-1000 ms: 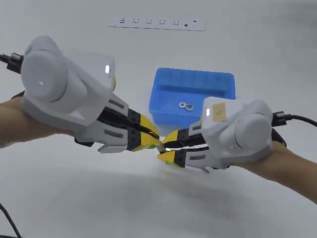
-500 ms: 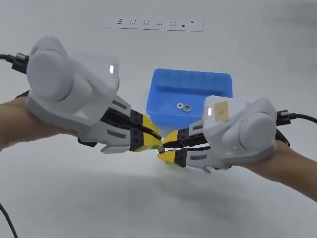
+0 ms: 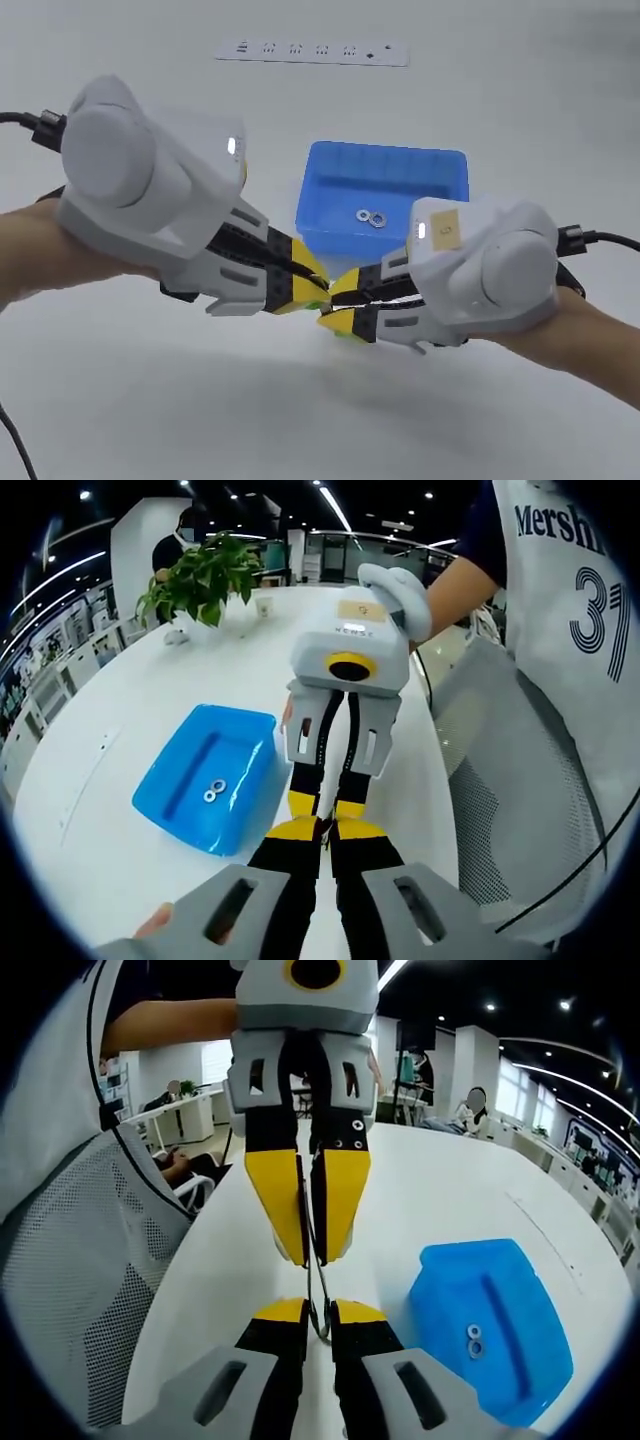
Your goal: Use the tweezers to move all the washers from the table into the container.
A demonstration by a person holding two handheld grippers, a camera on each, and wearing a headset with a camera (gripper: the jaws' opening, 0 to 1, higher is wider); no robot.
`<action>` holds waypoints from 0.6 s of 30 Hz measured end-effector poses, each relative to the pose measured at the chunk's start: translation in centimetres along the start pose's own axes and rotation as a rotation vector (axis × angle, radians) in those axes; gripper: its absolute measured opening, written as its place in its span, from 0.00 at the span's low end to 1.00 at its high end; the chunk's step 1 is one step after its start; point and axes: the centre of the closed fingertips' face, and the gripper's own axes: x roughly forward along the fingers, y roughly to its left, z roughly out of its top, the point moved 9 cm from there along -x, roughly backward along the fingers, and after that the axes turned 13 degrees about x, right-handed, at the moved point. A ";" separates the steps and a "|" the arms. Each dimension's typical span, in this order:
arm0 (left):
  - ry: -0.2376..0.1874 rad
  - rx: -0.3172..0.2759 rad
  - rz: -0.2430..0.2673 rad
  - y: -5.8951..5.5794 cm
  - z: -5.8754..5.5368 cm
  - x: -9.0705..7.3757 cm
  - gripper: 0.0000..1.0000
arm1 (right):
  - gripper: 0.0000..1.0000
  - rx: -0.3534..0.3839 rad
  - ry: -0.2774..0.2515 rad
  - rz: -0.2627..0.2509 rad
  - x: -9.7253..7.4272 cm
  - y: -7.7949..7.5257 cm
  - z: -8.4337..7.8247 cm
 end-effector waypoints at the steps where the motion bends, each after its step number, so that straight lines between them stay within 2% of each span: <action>1: -0.001 0.000 0.001 0.0 0.1 -0.1 0.07 | 0.10 -0.004 -0.002 -0.001 -0.1 0.1 0.1; 4: -0.014 -0.004 0.003 0.1 0.6 -0.7 0.07 | 0.10 0.001 -0.022 0.011 -0.6 0.2 0.6; 9: -0.023 0.017 0.026 0.5 1.8 -1.5 0.07 | 0.10 -0.029 -0.043 -0.013 -1.8 -0.1 1.8; 15: -0.024 0.068 0.047 1.6 3.6 -2.5 0.07 | 0.10 -0.054 -0.083 -0.042 -3.3 -0.6 2.9; 18: -0.027 0.086 0.063 2.2 4.6 -2.8 0.07 | 0.10 -0.064 -0.110 -0.073 -4.3 -1.1 3.5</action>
